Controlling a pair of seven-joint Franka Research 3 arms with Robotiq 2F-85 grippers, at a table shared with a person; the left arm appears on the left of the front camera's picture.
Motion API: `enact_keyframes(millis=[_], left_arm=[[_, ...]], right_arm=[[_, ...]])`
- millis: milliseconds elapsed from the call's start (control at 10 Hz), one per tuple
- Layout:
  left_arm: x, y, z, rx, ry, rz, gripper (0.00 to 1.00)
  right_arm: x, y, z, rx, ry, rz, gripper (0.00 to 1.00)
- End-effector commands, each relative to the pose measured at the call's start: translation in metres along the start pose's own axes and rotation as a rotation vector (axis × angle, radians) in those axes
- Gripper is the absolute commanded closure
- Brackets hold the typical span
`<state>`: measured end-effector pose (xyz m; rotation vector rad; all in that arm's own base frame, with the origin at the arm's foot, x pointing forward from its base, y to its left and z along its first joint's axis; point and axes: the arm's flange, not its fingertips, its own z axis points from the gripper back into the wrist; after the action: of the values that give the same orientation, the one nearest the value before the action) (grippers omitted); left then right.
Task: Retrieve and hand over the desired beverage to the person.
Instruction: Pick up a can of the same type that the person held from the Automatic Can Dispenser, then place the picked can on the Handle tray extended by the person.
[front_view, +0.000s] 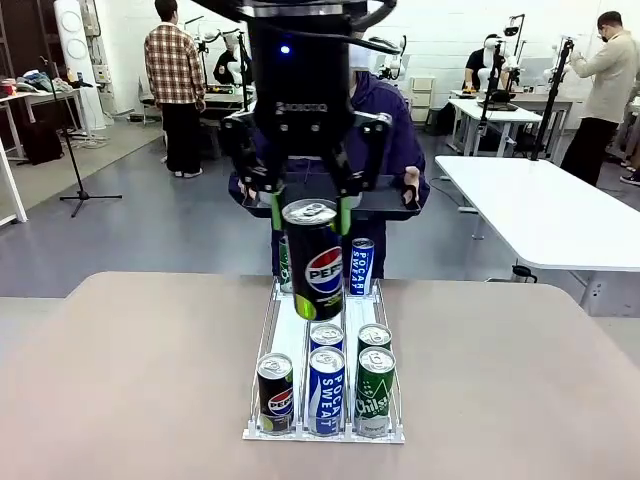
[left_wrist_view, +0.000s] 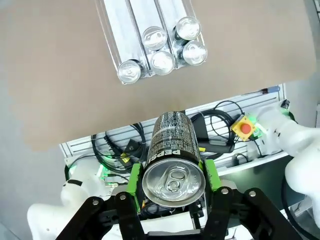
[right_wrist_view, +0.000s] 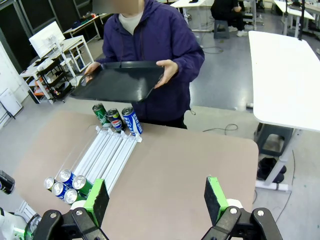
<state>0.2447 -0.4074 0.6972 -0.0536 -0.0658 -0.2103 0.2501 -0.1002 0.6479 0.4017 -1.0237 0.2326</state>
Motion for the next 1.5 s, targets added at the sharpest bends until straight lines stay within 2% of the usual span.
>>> enact_keyframes(millis=[0,100,1400], left_arm=[[0.009,-0.028,0.009,0.056,-0.027,0.030,1.00],[0.000,0.000,0.000,0.000,0.000,0.000,1.00],[0.000,0.000,0.000,0.000,0.000,0.000,1.00]], right_arm=[[0.000,0.000,-0.002,0.017,-0.002,-0.001,0.00],[0.000,0.000,-0.002,0.017,-0.002,-0.001,0.00],[0.000,0.000,-0.002,0.017,-0.002,-0.001,0.00]])
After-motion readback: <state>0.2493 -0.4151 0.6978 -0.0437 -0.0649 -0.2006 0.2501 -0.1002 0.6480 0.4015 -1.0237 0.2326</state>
